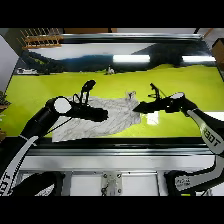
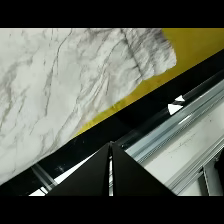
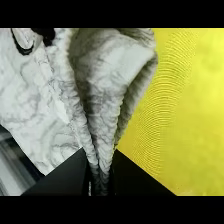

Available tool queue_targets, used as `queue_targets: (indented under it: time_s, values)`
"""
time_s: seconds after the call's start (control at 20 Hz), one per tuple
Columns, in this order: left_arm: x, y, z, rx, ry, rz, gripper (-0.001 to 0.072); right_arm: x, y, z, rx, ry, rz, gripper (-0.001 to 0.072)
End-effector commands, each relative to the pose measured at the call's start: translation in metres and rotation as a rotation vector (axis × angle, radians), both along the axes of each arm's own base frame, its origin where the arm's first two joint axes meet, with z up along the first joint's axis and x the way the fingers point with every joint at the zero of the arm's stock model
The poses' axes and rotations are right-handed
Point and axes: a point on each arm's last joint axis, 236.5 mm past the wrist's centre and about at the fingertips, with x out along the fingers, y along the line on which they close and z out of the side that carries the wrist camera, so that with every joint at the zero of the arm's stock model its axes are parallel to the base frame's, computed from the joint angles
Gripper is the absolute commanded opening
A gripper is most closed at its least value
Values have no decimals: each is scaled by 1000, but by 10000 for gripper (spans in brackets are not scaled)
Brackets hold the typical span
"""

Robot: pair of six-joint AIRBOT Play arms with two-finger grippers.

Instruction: Fold the clothes and pants, and hang the long-sleeved shirts on hangers.

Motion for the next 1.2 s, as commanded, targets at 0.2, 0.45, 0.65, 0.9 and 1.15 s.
queue_targets:
  time_s: [0.2, 0.45, 0.65, 0.9, 1.15]
  values:
    - [0, 0, 0, 1, -1, 0, 6, 98, -230, 130, -137, -252, -661, 21]
    - [1, 0, 0, 0, -5, 3, 6, 34, -400, 158, -276, -226, -1080, 20]
    - [2, 0, 1, -2, -8, 6, 6, -47, -445, 112, -480, 33, -1199, 20]
    - [2, 0, 0, -2, -9, 6, 6, -123, -409, 54, -562, 332, -1168, 20]
    - [2, 0, 0, -1, -7, 5, 6, -172, -364, 14, -546, 472, -1158, 21]
